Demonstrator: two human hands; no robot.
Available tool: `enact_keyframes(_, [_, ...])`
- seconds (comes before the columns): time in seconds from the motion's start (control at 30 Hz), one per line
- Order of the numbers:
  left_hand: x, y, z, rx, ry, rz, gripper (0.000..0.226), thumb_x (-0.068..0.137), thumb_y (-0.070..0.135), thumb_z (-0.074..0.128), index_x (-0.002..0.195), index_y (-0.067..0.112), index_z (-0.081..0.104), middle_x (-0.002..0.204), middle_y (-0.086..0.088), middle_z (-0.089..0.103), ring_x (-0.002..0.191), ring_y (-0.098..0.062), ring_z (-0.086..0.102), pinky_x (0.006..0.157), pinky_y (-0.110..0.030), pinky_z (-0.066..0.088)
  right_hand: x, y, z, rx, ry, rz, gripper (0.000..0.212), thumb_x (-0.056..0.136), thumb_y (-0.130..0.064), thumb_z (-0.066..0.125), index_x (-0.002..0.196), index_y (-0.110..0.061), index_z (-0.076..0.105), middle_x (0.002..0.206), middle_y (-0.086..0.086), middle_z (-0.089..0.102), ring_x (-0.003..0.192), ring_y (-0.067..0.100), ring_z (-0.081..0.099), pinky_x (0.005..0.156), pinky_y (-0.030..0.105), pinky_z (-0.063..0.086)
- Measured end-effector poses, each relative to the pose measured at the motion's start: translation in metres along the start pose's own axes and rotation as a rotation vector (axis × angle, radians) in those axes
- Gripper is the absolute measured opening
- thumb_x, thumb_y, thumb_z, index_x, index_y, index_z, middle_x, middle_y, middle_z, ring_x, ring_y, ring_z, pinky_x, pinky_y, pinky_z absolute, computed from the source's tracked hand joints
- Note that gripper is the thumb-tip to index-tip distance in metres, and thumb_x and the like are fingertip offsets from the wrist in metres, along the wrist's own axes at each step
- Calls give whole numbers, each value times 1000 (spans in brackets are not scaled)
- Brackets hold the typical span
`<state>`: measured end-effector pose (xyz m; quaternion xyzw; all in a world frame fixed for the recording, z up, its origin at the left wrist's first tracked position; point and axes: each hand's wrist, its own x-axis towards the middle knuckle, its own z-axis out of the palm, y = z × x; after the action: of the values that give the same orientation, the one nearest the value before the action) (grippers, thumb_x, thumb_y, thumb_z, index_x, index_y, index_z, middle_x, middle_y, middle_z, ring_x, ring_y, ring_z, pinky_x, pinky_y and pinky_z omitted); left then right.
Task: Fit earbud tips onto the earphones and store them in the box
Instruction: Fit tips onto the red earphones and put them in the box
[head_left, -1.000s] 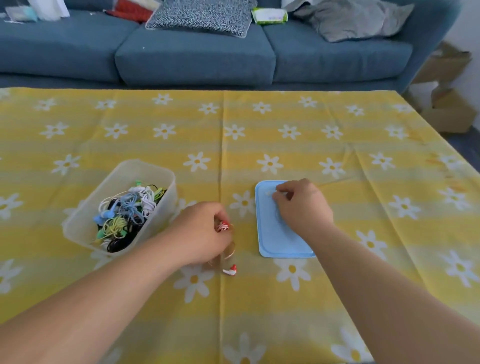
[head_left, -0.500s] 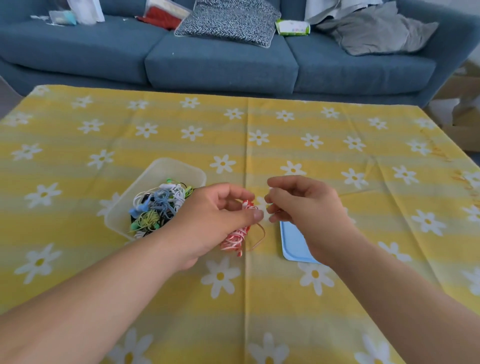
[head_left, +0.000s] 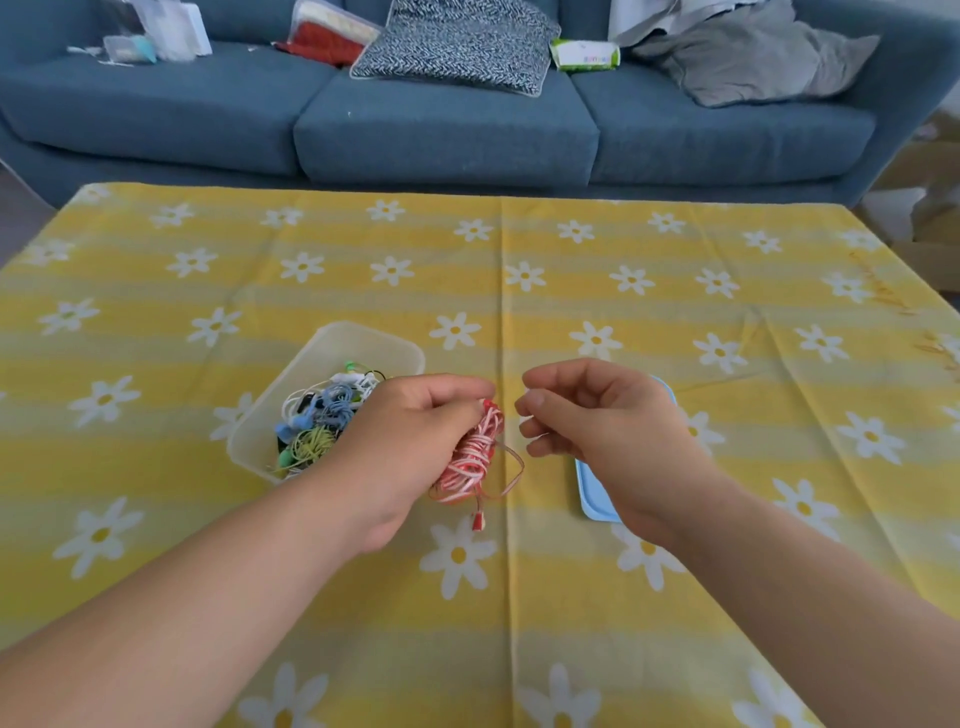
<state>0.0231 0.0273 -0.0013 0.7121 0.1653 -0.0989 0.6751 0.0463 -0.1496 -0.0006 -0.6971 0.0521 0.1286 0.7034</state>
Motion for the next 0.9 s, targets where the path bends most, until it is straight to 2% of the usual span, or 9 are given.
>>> enact_keyframes(0.13, [0,-1,0,-45,-20,44,19,99,14,65,108,25,78,96,0,81,87,-14,74,82,-31,59,-1,-1,1,62,-19,17,23,87,0,76,108,-7,70,94,21,77,80,27,74,75,37,61])
enact_keyframes(0.23, [-1,1,2,-98,-15,88,19,99,13,65,102,26,78,87,-1,77,74,-11,69,69,-30,55,-2,-2,1,208,-49,68,23,86,1,75,108,-1,69,95,21,78,86,31,74,70,33,60])
enact_keyframes(0.33, [-3,3,5,-122,-24,106,19,97,15,68,102,30,79,91,-4,74,73,-14,69,69,-40,61,-1,-2,0,300,-77,121,19,88,-1,72,107,1,71,96,21,75,87,29,71,64,29,59])
enact_keyframes(0.37, [-3,4,6,-122,-24,113,19,97,15,68,102,30,80,93,-4,74,72,-14,70,68,-38,62,-1,-2,0,322,-84,132,20,87,-1,72,107,0,71,95,20,75,87,28,70,64,28,59])
enact_keyframes(0.5, [-4,7,9,-78,10,168,19,97,12,67,106,26,77,89,2,78,65,-3,69,58,-17,52,0,-4,-1,381,-124,149,30,75,-11,75,104,-3,72,94,16,75,81,23,71,64,28,59])
enact_keyframes(0.57, [-5,8,11,-56,31,202,16,97,11,68,103,23,76,85,5,78,65,-3,70,57,-17,51,0,-5,-3,377,-137,152,29,75,-12,75,104,-4,72,95,14,76,81,21,72,65,28,59])
enact_keyframes(0.7, [-6,9,13,18,39,292,13,97,12,67,102,23,72,89,-1,77,60,-17,70,51,-16,44,0,-6,-7,364,-144,151,20,86,-9,72,105,-4,73,98,14,76,79,17,71,65,28,57])
enact_keyframes(0.8, [-8,11,14,50,29,314,13,97,12,68,100,24,72,86,-3,76,61,-19,70,49,-16,43,0,-7,-7,383,-150,144,30,76,-11,75,105,-3,73,97,15,75,77,18,70,64,28,57])
enact_keyframes(0.9, [-9,10,15,67,23,317,12,96,15,69,99,26,72,85,0,74,60,-14,69,50,-22,44,0,-7,-6,396,-156,151,38,72,-6,77,109,2,72,91,13,74,76,19,70,65,27,59])
